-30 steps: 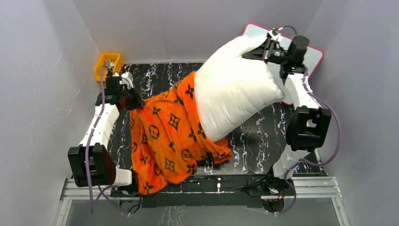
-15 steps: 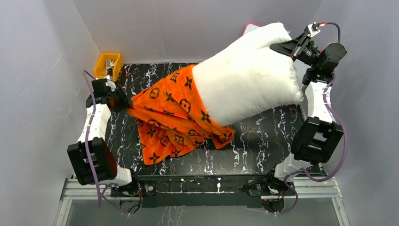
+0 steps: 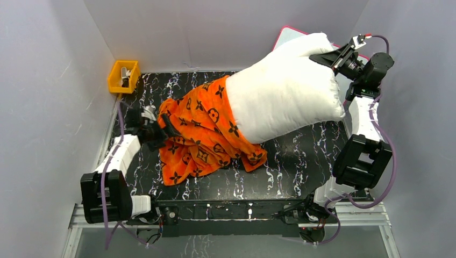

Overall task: Remove the pillowcase from the pillow
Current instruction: Remove the pillow from the pillowcase.

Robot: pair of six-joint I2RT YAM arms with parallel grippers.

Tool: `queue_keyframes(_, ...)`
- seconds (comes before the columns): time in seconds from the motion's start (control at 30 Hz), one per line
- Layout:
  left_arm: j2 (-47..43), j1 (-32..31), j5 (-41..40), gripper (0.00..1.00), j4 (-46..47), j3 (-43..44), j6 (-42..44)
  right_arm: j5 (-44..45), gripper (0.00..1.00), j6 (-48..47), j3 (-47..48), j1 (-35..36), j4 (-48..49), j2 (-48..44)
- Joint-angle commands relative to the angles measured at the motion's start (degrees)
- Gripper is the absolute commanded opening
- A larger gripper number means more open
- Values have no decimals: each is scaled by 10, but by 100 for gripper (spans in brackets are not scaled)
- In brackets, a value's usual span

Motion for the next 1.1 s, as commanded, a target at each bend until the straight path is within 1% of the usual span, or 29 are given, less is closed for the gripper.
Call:
queue_keyframes(0.0,-22,-157,-9,98,28,-17,-79,41,0,-9,-2,8,27,-43)
queue_keyframes(0.07,-23,-200,-33,98,74,-37,-124,40,0,-16,-7,11,22,-46)
queue_keyframes(0.13,-19,-221,-38,98,141,-61,-162,39,0,-26,-10,12,10,-50)
queue_keyframes(0.23,9,-228,-68,98,164,-60,-168,35,0,-37,-11,13,-4,-54)
queue_keyframes(0.27,17,-228,-78,93,162,-56,-163,34,0,-38,-12,13,-6,-56)
queue_keyframes(0.3,23,-228,-89,82,158,-51,-160,33,0,-39,-13,13,-8,-57)
queue_keyframes(0.33,27,-228,-100,65,152,-45,-157,33,0,-40,-14,13,-9,-58)
queue_keyframes(0.37,28,-228,-116,36,141,-39,-157,34,0,-40,-16,13,-9,-59)
queue_keyframes(0.4,27,-227,-138,5,126,-33,-159,34,0,-41,-16,13,-9,-59)
queue_keyframes(0.43,26,-222,-156,0,113,-29,-161,35,0,-41,-16,13,-9,-60)
queue_keyframes(0.5,18,-194,-163,0,98,-31,-164,36,0,-40,-15,13,-7,-60)
queue_keyframes(0.57,3,-136,-148,0,84,-43,-167,38,0,-38,-13,13,-6,-59)
queue_keyframes(0.6,-10,-73,-137,0,78,-53,-167,39,0,-38,-11,12,-5,-59)
queue_keyframes(0.67,-41,20,-117,0,61,-68,-155,42,0,-37,-8,11,-5,-58)
queue_keyframes(0.73,-79,94,-126,0,32,-68,-138,47,0,-35,-8,9,-5,-58)
queue_keyframes(0.8,-102,149,-138,0,11,-62,-128,53,0,-30,-10,5,2,-57)
queue_keyframes(0.87,-113,183,-150,0,-1,-58,-127,55,0,-19,-11,4,16,-54)
queue_keyframes(0.97,-114,186,-132,0,8,-67,-138,49,0,-5,-11,3,32,-50)
queue_keyframes(1.07,-122,186,-132,0,19,-77,-149,45,0,-9,-11,2,26,-52)
